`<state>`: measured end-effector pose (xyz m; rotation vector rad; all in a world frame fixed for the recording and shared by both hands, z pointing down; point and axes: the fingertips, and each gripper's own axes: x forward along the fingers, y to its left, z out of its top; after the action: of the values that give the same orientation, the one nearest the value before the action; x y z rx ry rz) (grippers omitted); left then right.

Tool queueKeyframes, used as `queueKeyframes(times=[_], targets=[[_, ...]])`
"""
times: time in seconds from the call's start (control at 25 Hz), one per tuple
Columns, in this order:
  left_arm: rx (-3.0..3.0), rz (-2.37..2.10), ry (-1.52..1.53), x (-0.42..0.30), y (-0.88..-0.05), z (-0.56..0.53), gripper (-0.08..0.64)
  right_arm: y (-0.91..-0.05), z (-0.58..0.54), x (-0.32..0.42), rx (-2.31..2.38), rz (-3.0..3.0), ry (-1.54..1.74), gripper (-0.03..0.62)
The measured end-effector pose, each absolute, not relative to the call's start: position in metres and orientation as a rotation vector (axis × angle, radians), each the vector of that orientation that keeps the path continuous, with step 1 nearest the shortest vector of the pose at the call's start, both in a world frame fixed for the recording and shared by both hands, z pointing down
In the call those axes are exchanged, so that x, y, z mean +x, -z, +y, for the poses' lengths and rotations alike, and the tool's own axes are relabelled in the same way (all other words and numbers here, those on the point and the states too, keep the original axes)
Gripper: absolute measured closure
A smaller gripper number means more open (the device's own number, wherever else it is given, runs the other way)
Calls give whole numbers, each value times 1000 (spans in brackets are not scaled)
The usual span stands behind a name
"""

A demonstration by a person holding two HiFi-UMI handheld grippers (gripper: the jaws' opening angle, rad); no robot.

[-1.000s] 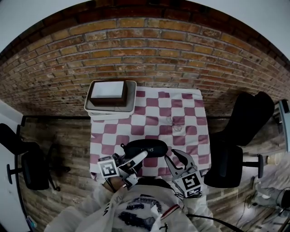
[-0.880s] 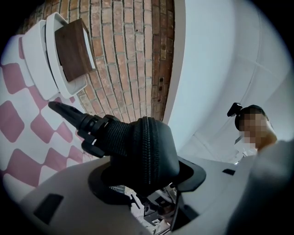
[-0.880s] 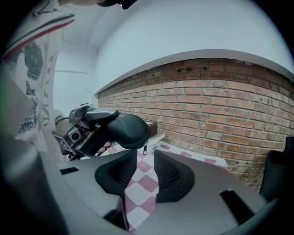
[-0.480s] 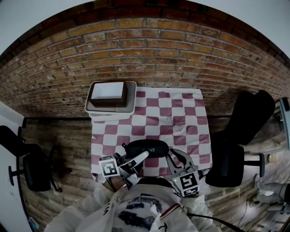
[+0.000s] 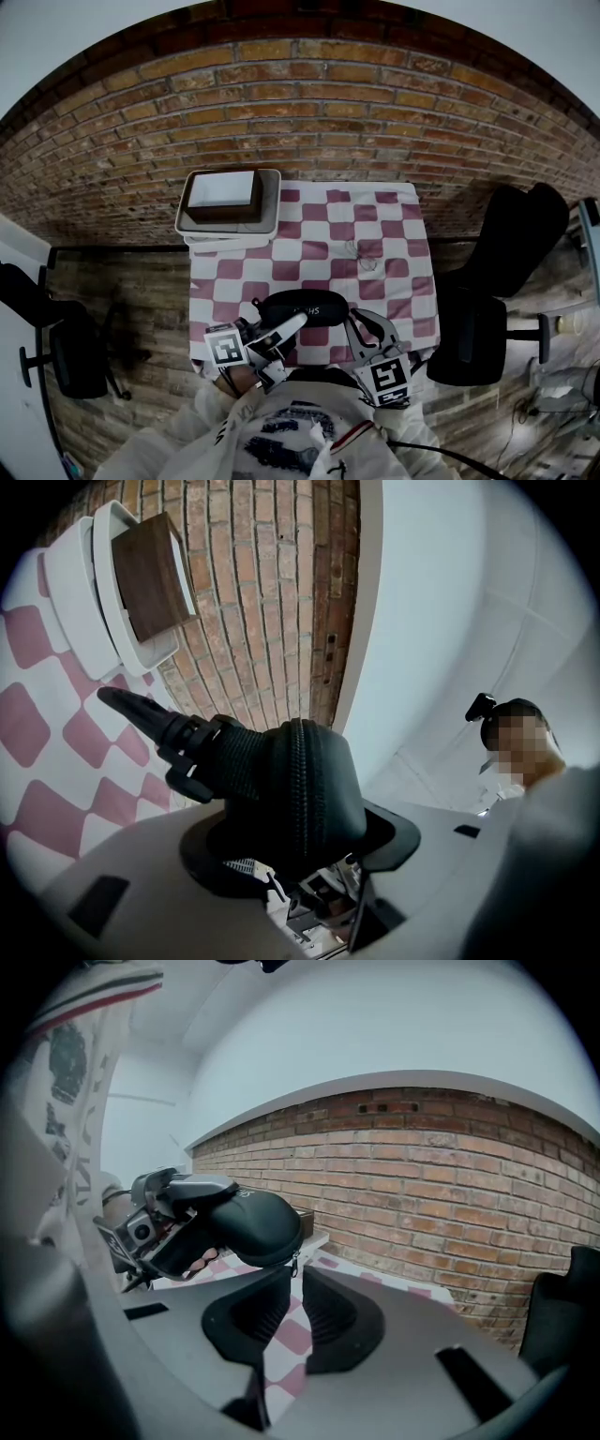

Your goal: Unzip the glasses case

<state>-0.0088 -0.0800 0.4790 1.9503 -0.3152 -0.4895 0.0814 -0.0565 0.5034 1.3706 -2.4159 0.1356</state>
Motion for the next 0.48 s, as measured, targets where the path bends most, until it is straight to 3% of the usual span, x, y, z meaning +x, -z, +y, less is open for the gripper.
queueKeyframes(times=[0.48], targets=[[1945,-320,483,-8,-481,-74,304,-505,-50,81,1394,-2415,-118,567]])
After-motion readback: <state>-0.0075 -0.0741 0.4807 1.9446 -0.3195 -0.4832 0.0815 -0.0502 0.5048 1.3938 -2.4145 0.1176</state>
